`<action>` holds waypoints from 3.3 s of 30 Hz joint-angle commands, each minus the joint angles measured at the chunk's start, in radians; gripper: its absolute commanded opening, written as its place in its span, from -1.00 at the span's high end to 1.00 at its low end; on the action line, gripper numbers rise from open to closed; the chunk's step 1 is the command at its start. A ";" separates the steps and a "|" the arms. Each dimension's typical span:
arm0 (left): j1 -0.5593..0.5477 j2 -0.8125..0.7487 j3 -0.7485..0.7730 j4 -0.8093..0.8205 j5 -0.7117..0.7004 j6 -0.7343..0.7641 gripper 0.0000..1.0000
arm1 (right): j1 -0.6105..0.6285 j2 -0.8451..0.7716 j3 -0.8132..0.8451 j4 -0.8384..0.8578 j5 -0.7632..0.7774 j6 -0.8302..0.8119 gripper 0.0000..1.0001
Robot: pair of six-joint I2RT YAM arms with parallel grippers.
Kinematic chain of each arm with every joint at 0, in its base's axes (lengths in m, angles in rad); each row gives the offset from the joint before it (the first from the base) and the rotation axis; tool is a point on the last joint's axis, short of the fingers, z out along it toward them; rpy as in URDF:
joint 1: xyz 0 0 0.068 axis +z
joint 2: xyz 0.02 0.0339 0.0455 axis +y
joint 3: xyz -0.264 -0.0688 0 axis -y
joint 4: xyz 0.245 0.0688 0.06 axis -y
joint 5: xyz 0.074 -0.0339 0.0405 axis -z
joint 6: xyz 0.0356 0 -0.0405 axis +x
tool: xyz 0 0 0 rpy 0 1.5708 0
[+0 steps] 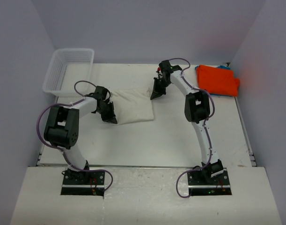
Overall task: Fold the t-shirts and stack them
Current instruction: Smooth out wrinkles on the folded tshirt, then put the neatly folded tshirt into the corner of the board with the right arm
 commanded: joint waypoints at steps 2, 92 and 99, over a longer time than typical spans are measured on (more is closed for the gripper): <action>-0.005 -0.042 -0.043 -0.108 -0.084 0.031 1.00 | -0.027 -0.039 0.007 -0.009 0.008 -0.025 1.00; -0.111 0.205 0.513 -0.193 -0.219 0.091 1.00 | 0.158 -0.195 -0.292 0.181 0.018 -0.107 1.00; -0.121 0.056 0.490 -0.142 -0.233 0.107 1.00 | 0.161 -0.239 -0.255 0.092 0.276 -0.236 1.00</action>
